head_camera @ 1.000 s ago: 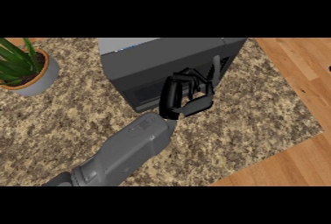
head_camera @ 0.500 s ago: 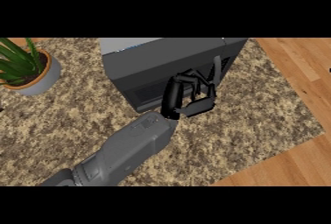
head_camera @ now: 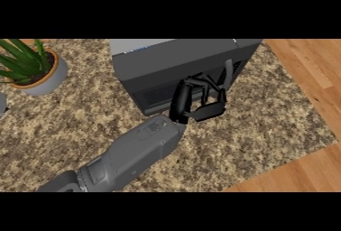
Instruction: Pick up the milk, place it into the microwave and close the microwave
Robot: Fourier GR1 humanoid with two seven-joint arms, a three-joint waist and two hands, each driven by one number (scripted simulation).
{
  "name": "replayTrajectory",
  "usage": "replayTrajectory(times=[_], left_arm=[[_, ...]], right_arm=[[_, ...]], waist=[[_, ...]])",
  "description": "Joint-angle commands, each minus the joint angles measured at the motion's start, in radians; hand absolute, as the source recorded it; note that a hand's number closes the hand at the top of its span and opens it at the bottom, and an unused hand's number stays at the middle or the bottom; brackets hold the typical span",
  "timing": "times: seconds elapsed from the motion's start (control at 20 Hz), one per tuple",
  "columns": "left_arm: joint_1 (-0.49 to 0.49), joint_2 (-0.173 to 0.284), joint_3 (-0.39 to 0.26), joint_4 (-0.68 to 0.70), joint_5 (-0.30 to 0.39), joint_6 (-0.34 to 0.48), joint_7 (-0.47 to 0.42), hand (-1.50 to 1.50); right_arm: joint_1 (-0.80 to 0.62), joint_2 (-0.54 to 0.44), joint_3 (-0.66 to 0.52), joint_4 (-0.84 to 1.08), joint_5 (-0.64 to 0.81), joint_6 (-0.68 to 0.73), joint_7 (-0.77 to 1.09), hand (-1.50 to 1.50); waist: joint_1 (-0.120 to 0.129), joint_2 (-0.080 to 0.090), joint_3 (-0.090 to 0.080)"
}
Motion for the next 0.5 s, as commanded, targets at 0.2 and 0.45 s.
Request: replayTrajectory(times=[0.2, 0.45], left_arm=[[0.046, 0.002, 0.08, 0.155, 0.094, 0.031, 0.038, -1.5], [0.043, 0.003, 0.05, 0.169, 0.105, 0.032, 0.026, -1.5]], right_arm=[[0.048, -0.026, -0.021, -0.03, -0.042, -0.002, 0.012, -1.5], [0.073, -0.048, -0.031, -0.055, -0.052, -0.01, 0.026, -1.5]], waist=[[0.046, 0.001, -0.005], [0.047, 0.0, -0.004]])
